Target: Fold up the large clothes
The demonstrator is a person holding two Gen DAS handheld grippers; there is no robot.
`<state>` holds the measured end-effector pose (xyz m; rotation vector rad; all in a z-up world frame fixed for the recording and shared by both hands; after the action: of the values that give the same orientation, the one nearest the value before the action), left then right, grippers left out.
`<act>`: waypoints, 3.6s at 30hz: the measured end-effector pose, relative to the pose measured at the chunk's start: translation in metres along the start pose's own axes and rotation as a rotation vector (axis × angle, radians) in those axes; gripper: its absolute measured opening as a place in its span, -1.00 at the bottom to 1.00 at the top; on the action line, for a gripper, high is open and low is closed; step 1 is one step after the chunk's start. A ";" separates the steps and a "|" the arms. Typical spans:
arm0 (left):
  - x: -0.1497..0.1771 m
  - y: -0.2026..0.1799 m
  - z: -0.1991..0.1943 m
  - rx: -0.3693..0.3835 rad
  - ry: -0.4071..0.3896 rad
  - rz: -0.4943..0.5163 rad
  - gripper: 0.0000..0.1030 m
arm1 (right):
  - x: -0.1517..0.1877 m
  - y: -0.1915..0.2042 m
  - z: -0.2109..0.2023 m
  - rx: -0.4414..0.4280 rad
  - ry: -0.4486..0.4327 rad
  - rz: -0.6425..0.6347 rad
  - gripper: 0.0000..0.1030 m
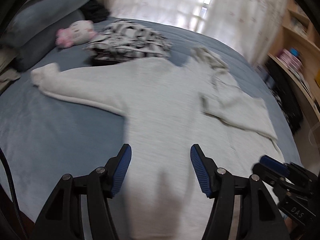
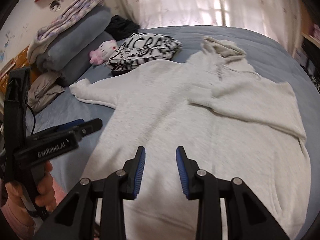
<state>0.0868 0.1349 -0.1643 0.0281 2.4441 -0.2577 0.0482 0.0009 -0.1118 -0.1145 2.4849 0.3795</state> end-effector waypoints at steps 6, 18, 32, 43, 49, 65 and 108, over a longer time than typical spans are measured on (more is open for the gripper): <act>-0.026 0.097 0.012 -0.099 -0.045 -0.105 0.16 | -0.025 0.042 0.044 -0.035 0.021 -0.031 -0.38; -0.044 0.257 0.096 0.118 -0.050 -0.494 0.17 | -0.065 0.103 0.124 -0.057 0.039 -0.070 -0.38; -0.060 0.338 0.151 0.095 -0.178 -0.714 -0.10 | -0.069 0.108 0.178 -0.045 0.110 -0.029 -0.38; -0.131 0.263 0.086 -0.172 -0.308 -0.395 -0.83 | -0.065 0.084 0.163 -0.061 0.103 0.037 -0.38; -0.190 0.125 0.011 -0.026 -0.442 -0.145 -0.83 | -0.065 0.047 0.128 -0.071 0.050 0.102 -0.38; -0.124 -0.228 0.140 0.204 -0.080 0.374 -0.72 | -0.022 -0.169 0.023 0.073 -0.086 0.470 -0.38; -0.043 -0.041 0.176 0.215 0.089 -0.192 0.37 | -0.031 -0.398 0.014 0.217 -0.222 0.947 -0.72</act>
<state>0.2271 0.0625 -0.2627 -0.1032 2.4983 -0.6152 0.1483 -0.3749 -0.2005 1.1512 2.1858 0.4561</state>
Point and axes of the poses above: each gripper's, at about its wrist camera, not at the fingertips, and z roughly the way its jaws point, y to its left, x to its underside, the point moved 6 cm from there along z, roughly the way its jaws point, and after that the axes turned 6 degrees about z, right-handed, at the moved point
